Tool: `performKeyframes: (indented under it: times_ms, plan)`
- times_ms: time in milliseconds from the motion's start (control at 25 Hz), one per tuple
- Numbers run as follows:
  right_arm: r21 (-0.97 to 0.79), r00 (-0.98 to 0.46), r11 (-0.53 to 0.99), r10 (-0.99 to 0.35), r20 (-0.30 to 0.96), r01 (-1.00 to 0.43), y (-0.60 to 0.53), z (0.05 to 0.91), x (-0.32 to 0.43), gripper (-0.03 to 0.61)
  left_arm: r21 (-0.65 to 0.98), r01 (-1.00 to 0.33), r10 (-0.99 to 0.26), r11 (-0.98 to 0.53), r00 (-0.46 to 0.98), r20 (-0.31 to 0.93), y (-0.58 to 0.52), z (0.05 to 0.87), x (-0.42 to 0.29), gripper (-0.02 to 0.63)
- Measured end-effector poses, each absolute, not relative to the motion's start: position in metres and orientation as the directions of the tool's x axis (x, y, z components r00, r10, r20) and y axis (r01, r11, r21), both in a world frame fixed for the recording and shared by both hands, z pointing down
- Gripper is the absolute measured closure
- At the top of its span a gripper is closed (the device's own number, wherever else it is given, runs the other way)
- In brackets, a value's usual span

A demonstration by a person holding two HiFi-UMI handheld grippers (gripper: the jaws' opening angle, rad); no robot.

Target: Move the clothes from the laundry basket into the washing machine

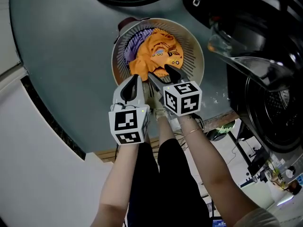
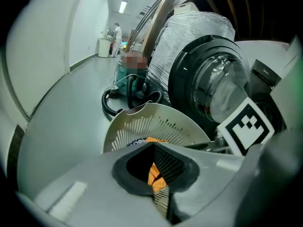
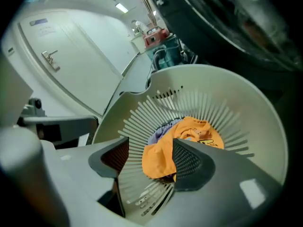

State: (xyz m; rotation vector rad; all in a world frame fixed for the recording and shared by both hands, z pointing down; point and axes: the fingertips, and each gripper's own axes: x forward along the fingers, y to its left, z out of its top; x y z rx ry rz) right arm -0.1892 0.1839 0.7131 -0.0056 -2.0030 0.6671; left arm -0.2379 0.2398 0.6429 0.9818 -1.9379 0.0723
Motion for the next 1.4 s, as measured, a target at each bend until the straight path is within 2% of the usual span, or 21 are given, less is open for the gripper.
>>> performKeyframes:
  times_ms: [280,360,480,680,1000,1400]
  plan:
    - [-0.479,-0.402,0.839,0.358,0.843,-0.257,0.217,0.791,-0.193,0.267,0.350,-0.613,-0.600,0.709,-0.262,0.756,0.255,0.658,-0.247,0.614]
    - [-0.473,-0.381,0.840,0.359,0.852,-0.266,0.219,0.810,-0.196,0.282,0.358,-0.603,-0.606,0.713,-0.272,0.748,0.259,0.661,-0.247,0.614]
    - [-0.463,-0.347,0.842,0.362,0.865,-0.277,0.225,0.832,-0.199,0.347,0.361,-0.598,-0.610,0.716,-0.285,0.739,0.266,0.666,-0.250,0.614]
    - [-0.436,-0.311,0.859,0.351,0.883,-0.269,0.225,0.834,-0.197,0.537,0.375,-0.577,-0.608,0.725,-0.281,0.743,0.273,0.672,-0.247,0.614]
    - [-0.458,-0.433,0.842,0.313,0.845,-0.284,0.206,0.772,-0.200,0.538,0.389,-0.606,-0.619,0.693,-0.225,0.752,0.264,0.662,-0.243,0.614]
    - [-0.480,-0.619,0.823,0.213,0.756,-0.303,0.165,0.623,-0.200,0.538,0.416,-0.717,-0.680,0.560,-0.112,0.724,0.231,0.575,-0.225,0.498]
